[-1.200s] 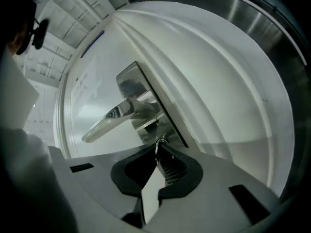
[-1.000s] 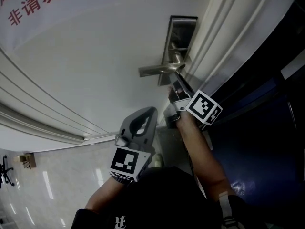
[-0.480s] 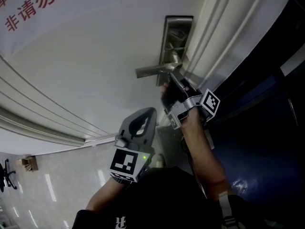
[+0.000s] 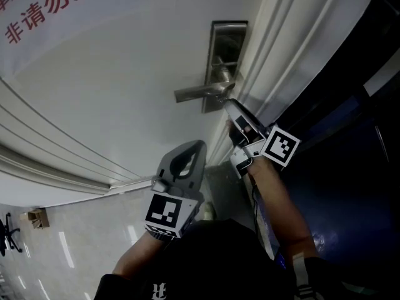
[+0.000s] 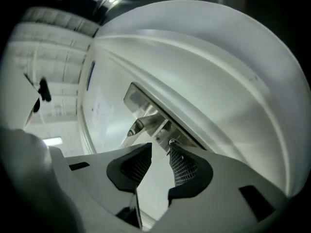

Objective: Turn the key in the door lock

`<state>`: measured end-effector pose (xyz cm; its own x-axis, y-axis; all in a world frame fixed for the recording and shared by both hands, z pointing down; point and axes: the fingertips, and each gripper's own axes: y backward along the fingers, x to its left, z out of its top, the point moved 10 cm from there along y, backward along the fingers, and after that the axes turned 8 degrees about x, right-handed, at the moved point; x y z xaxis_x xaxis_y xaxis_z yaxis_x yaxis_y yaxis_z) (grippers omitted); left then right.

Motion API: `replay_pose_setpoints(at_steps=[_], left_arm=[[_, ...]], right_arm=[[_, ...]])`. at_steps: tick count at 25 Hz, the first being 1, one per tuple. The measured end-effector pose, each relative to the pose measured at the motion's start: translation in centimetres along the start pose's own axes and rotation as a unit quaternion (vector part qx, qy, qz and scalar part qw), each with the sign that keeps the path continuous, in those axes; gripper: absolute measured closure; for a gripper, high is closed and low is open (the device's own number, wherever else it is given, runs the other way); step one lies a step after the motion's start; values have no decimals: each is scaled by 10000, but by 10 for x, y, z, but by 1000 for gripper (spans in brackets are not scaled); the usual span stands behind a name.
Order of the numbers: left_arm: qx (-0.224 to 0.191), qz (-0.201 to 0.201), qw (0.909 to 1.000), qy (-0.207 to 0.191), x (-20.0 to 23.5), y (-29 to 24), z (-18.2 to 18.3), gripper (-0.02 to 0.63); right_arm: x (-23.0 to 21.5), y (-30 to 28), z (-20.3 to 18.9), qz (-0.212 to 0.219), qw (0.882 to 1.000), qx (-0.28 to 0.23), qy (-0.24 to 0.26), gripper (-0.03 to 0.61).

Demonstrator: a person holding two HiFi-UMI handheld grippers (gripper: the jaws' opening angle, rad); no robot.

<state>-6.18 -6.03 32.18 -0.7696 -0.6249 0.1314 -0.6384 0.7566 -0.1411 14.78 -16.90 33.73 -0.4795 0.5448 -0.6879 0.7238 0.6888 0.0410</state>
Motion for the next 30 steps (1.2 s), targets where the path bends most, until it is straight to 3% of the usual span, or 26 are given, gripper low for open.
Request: replay_pose_setpoints(at_steps=[2, 3, 4, 6, 8, 9, 12, 14, 16, 18, 21, 25, 28, 30], left_arm=[[-9, -11, 10000, -38, -1, 0, 0, 606], [-18, -14, 10000, -57, -1, 1, 0, 606], [-23, -14, 10000, -62, -1, 1, 1, 606], [-17, -7, 10000, -50, -1, 2, 1, 606], [-16, 10, 10000, -58, -1, 3, 1, 606], [-21, 21, 10000, -71, -1, 4, 1, 606], [8, 60, 10000, -48, -1, 7, 2, 606], [2, 93, 9999, -54, 1, 8, 1, 606], [-10, 120, 9999, -54, 1, 9, 1, 606], [-11, 138, 9999, -39, 1, 9, 1, 606], [9, 163, 9999, -13, 2, 10, 1, 606], [6, 179, 9998, -9, 2, 10, 1, 606], [1, 187, 9998, -24, 2, 9, 1, 606], [0, 187, 9998, -21, 2, 9, 0, 606]], right_arm=[[10, 4, 3, -393, 9942, 231, 974, 485], [15, 4, 4, -605, 9849, 371, 1577, 485], [21, 3, 5, -817, 9696, 517, 2247, 485], [31, -1, 3, -1213, 9207, 773, 3628, 485], [39, -8, -2, -1547, 8538, 964, 4877, 485], [42, -11, -6, -1695, 8149, 1047, 5443, 485], [45, -19, -19, -2076, 6792, 1252, 6928, 477], [42, -23, -29, -2243, 5985, 1365, 7569, 469], [37, -28, -35, -2363, 5385, 1439, 7959, 466], [31, -33, -40, -2451, 4960, 1458, 8201, 466], [26, -39, -44, -2526, 4596, 1417, 8396, 466], [23, -47, -46, -2612, 4329, 1302, 8529, 468], [21, -52, -44, -2764, 4232, 1200, 8545, 468], [21, -52, -41, -2865, 4339, 1132, 8467, 504]])
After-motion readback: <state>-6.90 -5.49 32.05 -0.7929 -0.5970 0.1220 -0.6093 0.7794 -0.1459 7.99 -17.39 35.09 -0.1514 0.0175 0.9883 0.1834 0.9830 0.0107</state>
